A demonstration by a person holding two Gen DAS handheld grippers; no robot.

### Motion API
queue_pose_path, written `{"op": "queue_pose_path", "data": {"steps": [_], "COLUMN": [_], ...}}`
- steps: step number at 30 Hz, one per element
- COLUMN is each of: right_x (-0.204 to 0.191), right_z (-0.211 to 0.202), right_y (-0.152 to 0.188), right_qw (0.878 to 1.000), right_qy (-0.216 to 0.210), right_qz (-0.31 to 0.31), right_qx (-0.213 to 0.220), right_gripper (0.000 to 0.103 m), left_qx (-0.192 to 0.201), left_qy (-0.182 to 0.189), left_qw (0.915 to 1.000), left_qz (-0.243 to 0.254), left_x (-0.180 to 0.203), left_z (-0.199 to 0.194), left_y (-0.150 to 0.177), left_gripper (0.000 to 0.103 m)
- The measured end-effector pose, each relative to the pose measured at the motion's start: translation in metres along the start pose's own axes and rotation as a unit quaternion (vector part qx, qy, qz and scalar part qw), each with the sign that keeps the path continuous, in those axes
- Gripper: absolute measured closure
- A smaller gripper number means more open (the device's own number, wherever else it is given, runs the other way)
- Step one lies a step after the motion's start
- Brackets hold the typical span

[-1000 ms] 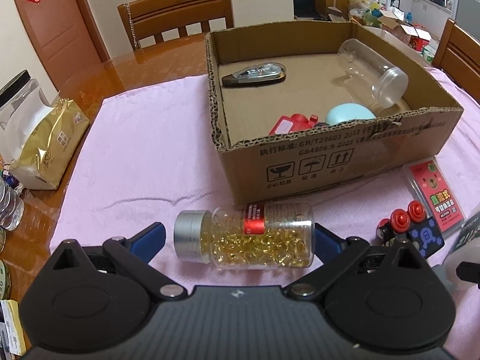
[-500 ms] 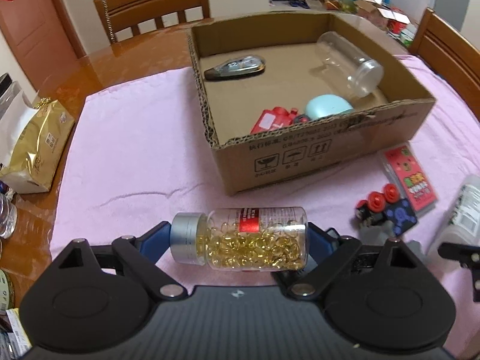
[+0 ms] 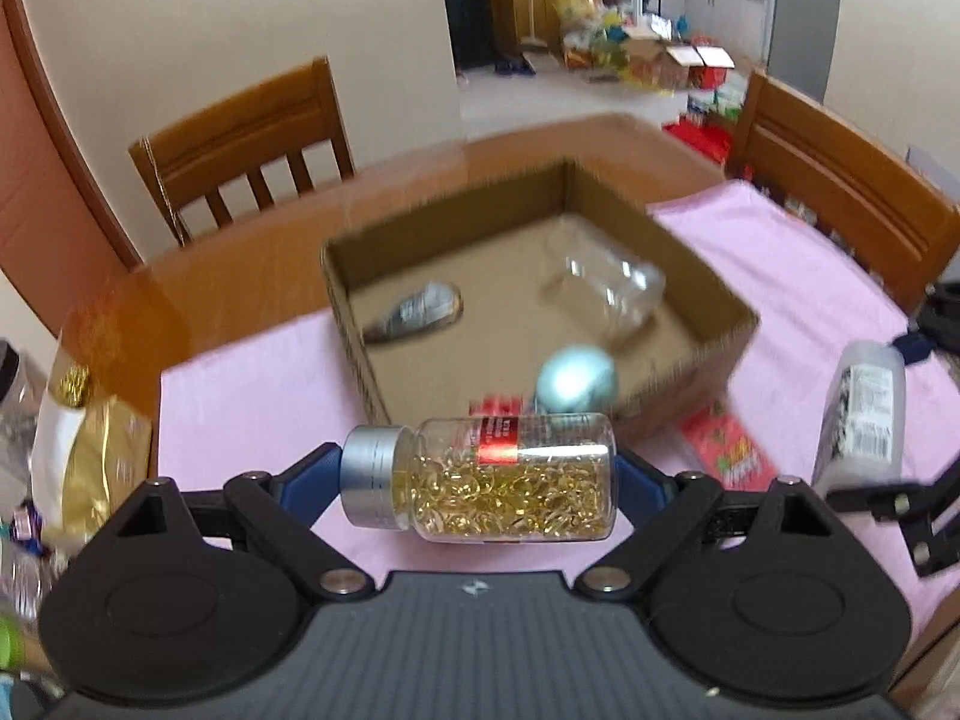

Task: Organize rigid objects
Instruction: 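Carry the gold-capsule jar and white bottle into the box and release both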

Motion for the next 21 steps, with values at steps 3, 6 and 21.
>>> {"op": "queue_pose_path", "data": {"steps": [3,6,21], "right_x": [0.003,0.007,0.016], "right_z": [-0.007,-0.014,-0.018], "right_y": [-0.011,-0.021,-0.046], "right_qw": [1.000,1.000,0.998], "right_qy": [0.006,0.010,0.027], "right_qz": [-0.012,-0.020,-0.046], "right_qx": [0.011,0.021,0.036], "right_gripper": [0.016,0.016,0.016], "left_qx": [0.010,0.012,0.035], "left_qy": [0.000,-0.001,-0.041], "left_qw": [0.9999,0.9997,0.9967], "left_qz": [-0.008,-0.020,-0.061], "left_x": [0.002,0.003,0.002], "left_z": [0.012,0.030,0.064], "left_y": [-0.018,-0.034,-0.052], "left_gripper": [0.011,0.011,0.005]}}
Point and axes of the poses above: each gripper's, at about its wrist camera, not at the fingertips, and z roughly the way its jaws point, x to its right, y to its underside, the point moved 2 cm from there along z, roughly the way its jaws point, and after that the axes turned 14 degrees about -y, right-handed, at the moved point
